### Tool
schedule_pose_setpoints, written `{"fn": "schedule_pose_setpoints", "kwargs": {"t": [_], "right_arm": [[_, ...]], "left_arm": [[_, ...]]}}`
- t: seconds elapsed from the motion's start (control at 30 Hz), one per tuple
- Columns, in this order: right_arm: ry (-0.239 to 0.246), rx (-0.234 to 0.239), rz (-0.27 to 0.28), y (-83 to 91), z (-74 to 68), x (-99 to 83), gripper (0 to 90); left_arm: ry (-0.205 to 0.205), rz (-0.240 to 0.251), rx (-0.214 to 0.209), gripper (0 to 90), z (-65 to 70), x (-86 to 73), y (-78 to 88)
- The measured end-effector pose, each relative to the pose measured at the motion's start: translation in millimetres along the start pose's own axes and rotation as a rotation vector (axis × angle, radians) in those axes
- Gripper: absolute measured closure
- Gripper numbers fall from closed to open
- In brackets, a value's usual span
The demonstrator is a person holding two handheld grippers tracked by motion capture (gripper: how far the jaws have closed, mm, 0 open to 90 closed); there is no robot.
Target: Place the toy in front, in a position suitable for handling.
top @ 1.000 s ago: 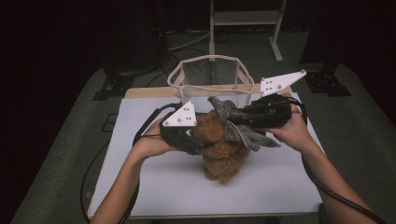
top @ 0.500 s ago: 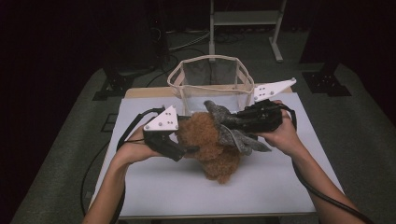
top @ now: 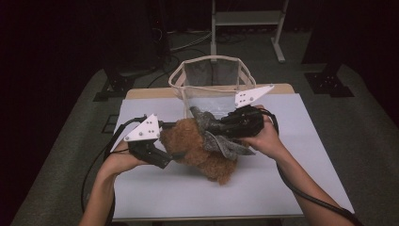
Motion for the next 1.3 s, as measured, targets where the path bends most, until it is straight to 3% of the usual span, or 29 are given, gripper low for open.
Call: {"fn": "schedule_pose_setpoints", "kwargs": {"t": [0.17, 0.4, 0.57, 0.67, 0.8, 0.9, 1.07, 1.3], "right_arm": [[-0.022, -0.002, -0.022, -10.2, 4.9, -11.8, 75.7], [-0.037, -0.015, -0.101, -28.9, 12.7, -39.7, 75.6], [-0.045, -0.012, -0.109, -35.5, 14.6, -46.4, 75.7], [-0.051, -0.002, -0.120, -41.9, 14.8, -50.8, 75.8], [-0.041, 0.014, -0.136, -50.6, 11.2, -53.3, 75.8], [-0.032, 0.019, -0.140, -53.3, 8.6, -53.6, 75.8], [-0.012, 0.007, -0.159, -44.5, 6.4, -54.1, 75.8], [-0.021, -0.063, -0.189, -17.9, 12.4, -67.3, 75.6]], "left_arm": [[0.028, 0.007, 0.025, 15.9, -0.1, -16.6, 7.4], [0.087, 0.020, 0.069, 15.6, -1.1, -44.9, 26.2], [0.086, 0.037, 0.076, 15.4, -1.8, -48.2, 35.7], [0.075, 0.085, 0.075, 15.5, -1.2, -44.9, 43.2], [0.045, 0.061, 0.057, 15.7, 3.6, -46.8, 36.7], [0.038, 0.051, 0.053, 21.8, 4.7, -51.3, 34.0], [0.059, 0.013, 0.070, 27.0, 2.5, -70.1, 36.6], [0.115, -0.025, 0.098, 26.9, 0.2, -92.7, 47.2]]}}
Point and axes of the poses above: each handheld gripper's, and its own axes: y roughly backward along the jaws, x roughly out of its top, z roughly to its right, the point moved 3 cm from there along -y, roughly forward along the jaws, and after that the axes turned 12 degrees about z, right-handed, at the moved point
